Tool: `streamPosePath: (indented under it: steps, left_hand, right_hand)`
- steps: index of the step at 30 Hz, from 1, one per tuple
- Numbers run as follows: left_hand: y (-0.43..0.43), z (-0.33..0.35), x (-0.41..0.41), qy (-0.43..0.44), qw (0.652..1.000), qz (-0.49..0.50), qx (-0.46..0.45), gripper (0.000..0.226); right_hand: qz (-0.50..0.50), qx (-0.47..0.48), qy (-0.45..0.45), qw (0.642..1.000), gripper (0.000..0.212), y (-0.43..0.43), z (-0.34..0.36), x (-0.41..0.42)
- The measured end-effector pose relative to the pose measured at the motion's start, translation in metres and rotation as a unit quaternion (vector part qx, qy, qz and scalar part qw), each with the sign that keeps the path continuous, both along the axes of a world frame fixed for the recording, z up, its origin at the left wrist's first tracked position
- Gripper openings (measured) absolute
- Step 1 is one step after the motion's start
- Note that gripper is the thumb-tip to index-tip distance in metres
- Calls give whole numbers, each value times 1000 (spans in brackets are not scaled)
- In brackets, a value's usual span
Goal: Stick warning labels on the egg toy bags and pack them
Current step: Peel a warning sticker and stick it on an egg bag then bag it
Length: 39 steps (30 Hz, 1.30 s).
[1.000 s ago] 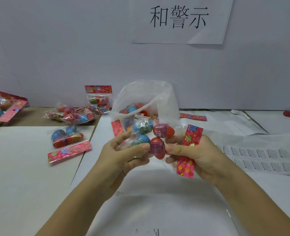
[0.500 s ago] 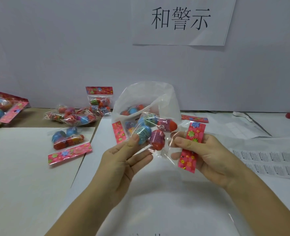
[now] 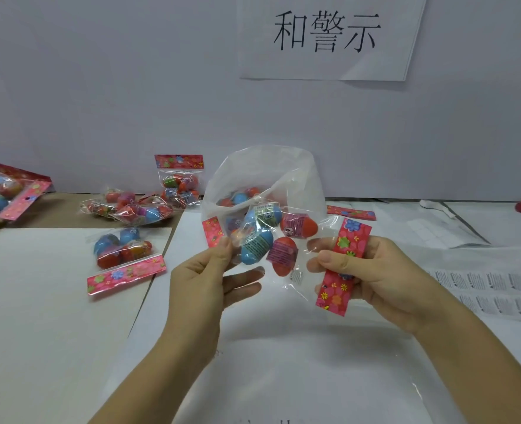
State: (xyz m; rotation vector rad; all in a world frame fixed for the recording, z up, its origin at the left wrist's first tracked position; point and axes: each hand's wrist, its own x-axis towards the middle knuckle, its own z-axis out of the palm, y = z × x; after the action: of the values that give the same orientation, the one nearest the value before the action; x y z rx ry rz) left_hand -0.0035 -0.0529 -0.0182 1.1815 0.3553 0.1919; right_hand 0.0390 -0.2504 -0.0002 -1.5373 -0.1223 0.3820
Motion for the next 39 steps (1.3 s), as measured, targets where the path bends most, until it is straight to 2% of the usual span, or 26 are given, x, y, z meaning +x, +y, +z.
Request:
streamPosePath:
  steps: [3,6,9,11,14,18,22,25,30,34,37,39]
  left_hand:
    - [-3,-3,0,-3,1000,3,20,25]
    - [3,1,1,1,1000,6,-19,39]
    - [10,7,3,9,999,-28,-40,36]
    - [9,7,3,5,999,-49,7,36]
    - [5,6,1,-12,997,-18,68,20]
    - [4,4,0,-28,995,21,92,16]
    - [6,2,-2,-56,988,49,139,14]
    - [8,2,-2,-77,976,67,191,12]
    - [13,5,2,-67,974,75,203,13]
    - [13,3,2,-53,984,56,161,19]
    - [12,5,3,-14,998,-47,32,34]
    - [9,6,2,29,992,-124,-4,54]
  right_hand:
    - [5,-14,-10,1000,34,-5,2,2]
    - [22,-4,-14,1000,32,-11,4,3]
    - [73,27,-14,997,27,-14,4,2]
    - [106,26,-13,994,25,-13,4,1]
    - [123,-19,-27,992,21,-11,4,-1]
    - [50,-65,-71,994,37,-2,3,-3]
    - [-41,-60,-107,992,37,3,0,-1]
    - [-51,-50,-106,992,35,3,-2,-1]
    - [-41,-46,-112,992,26,2,-3,0]
    - [-39,-3,-103,994,24,3,-4,0]
    - [-33,57,-81,995,21,2,-4,0]
    - [-39,91,-69,993,20,0,-5,3]
